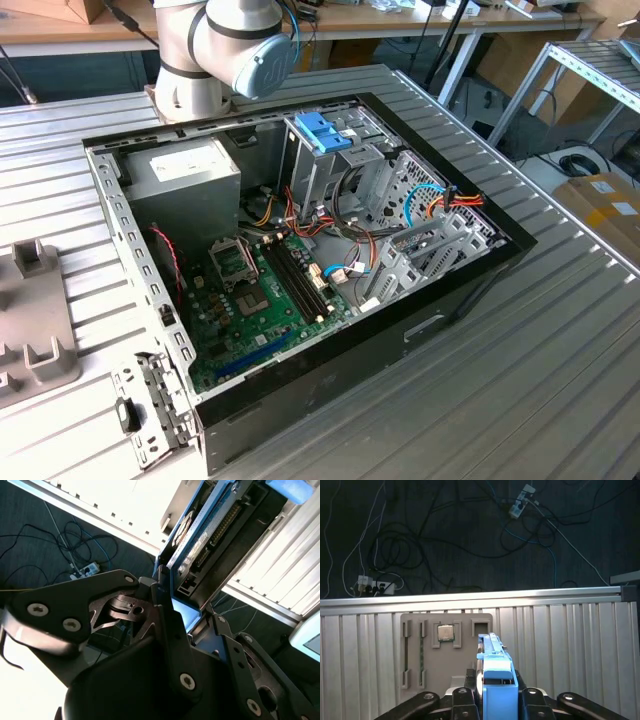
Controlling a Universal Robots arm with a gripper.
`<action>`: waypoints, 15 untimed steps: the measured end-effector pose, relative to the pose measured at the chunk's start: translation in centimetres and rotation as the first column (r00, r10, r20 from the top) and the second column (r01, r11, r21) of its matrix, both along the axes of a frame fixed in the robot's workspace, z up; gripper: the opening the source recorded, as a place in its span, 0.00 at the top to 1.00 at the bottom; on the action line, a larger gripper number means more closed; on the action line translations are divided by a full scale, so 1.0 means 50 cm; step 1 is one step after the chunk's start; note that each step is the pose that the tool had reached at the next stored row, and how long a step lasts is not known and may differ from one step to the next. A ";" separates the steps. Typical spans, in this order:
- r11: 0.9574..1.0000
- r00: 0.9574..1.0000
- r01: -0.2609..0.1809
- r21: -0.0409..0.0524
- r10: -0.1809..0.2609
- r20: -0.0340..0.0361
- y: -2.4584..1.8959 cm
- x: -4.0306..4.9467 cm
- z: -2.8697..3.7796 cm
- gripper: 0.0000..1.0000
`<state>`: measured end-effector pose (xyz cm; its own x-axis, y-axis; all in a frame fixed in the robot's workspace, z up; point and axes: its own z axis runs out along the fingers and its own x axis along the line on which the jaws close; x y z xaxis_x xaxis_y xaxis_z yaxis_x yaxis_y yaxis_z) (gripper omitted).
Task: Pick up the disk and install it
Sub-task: 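Pick up the disk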
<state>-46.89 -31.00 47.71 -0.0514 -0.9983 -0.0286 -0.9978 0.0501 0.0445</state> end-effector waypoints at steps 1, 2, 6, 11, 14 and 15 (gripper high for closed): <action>1.000 1.000 0.000 0.000 0.000 0.000 0.0000 0.000 0.002 0.63; 1.000 1.000 0.000 0.000 0.000 0.000 0.0000 0.000 0.003 0.63; 1.000 1.000 0.000 0.000 0.000 0.000 0.0000 0.000 0.011 0.63; 1.000 1.000 0.000 0.001 0.000 0.000 0.0000 0.000 0.018 0.63; 1.000 1.000 0.000 0.001 0.000 0.000 0.0000 0.000 0.024 0.63; 1.000 1.000 0.000 0.001 0.000 0.000 0.0000 0.000 0.026 0.63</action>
